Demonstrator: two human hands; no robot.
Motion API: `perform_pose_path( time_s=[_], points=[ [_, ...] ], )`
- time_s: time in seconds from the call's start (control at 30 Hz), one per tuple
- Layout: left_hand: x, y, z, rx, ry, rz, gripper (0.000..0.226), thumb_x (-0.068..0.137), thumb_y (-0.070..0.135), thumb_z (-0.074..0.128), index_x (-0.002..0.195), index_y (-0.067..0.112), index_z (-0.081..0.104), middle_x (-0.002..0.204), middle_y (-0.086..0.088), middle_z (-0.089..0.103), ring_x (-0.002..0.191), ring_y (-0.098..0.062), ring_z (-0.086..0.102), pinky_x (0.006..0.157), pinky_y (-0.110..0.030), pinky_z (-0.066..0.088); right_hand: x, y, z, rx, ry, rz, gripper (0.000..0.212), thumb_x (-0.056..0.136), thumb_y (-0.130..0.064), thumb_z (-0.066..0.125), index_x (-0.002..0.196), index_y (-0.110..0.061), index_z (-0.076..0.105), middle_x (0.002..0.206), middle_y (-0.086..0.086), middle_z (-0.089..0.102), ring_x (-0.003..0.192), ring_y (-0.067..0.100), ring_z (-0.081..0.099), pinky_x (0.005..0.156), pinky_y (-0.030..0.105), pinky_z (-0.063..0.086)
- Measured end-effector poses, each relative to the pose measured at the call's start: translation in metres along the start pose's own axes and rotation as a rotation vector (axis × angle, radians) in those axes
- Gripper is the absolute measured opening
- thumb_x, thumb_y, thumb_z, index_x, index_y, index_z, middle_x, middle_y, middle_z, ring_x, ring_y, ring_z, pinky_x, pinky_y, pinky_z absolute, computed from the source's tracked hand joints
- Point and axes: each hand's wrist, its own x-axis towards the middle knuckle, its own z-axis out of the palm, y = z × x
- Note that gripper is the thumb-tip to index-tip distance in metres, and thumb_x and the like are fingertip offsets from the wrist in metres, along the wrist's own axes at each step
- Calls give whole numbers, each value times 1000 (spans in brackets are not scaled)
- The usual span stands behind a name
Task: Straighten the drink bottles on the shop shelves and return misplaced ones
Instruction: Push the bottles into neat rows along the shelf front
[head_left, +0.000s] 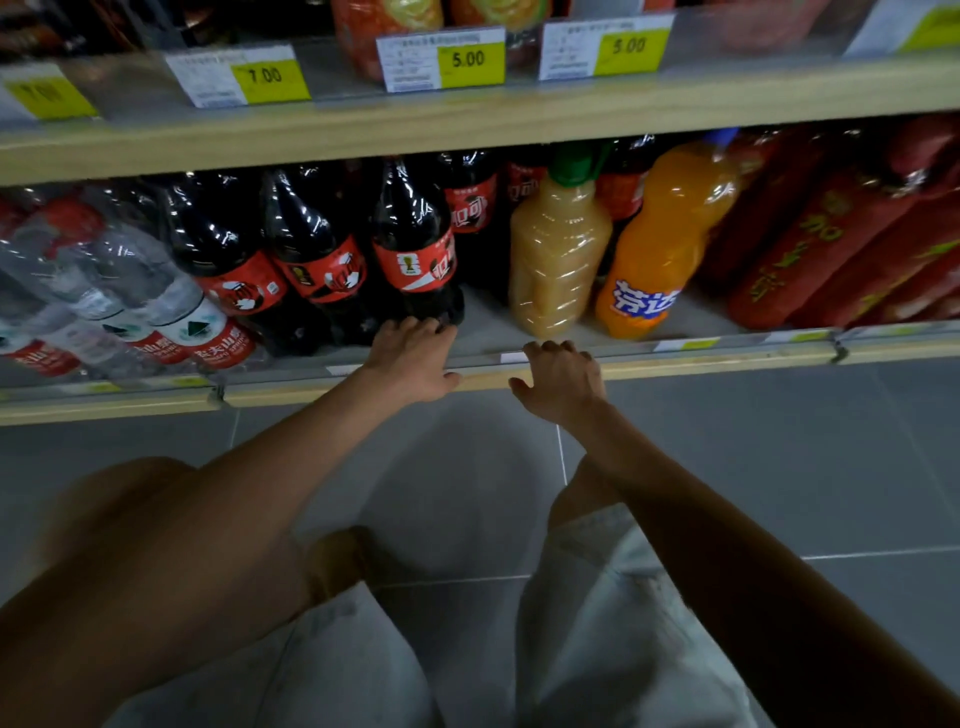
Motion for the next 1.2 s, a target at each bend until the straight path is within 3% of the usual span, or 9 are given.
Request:
perform_pose_path(
  time_s=[0.27, 0.7, 0.9, 1.07, 1.2],
  points=[
    [-5, 39, -18, -20, 116, 50, 63, 87, 50, 52, 138, 17, 36, 141, -5, 43, 126, -28, 41, 101, -41, 33, -5, 19, -6, 39, 36, 15, 47, 92, -46, 48, 124, -12, 48, 116, 10, 59, 109, 27, 53, 91, 38, 42],
    [86, 53, -34, -91, 206, 50, 73, 85, 58, 51, 140, 15, 30, 140, -11, 42, 127, -33, 41, 103, -48, 33, 41, 59, -8, 208, 296, 299, 50, 83, -49, 59, 116, -11, 50, 110, 10, 63, 102, 30, 60, 78, 37, 49],
    [120, 48, -22, -396, 282, -28, 107, 76, 69, 55, 150, 15, -2, 151, -16, 26, 133, -36, 34, 104, -47, 33, 74, 66, 5, 378, 349, 361, 83, 77, -56, 66, 136, -7, 33, 127, 15, 54, 110, 34, 57, 81, 44, 50],
    [151, 53, -20, -785, 297, -46, 113, 71, 65, 64, 150, 18, -2, 155, -12, 18, 138, -32, 29, 106, -46, 32, 101, 63, 14, 575, 356, 360, 112, 69, -49, 77, 146, 0, 11, 142, 19, 36, 129, 35, 42, 100, 47, 42],
    [169, 57, -14, -1048, 255, -38, 118, 67, 54, 76, 149, 18, -1, 154, -11, 16, 138, -31, 29, 107, -43, 33, 121, 60, 19, 639, 441, 321, 121, 62, -42, 85, 141, 12, 11, 144, 24, 32, 134, 34, 36, 109, 39, 33]
  ],
)
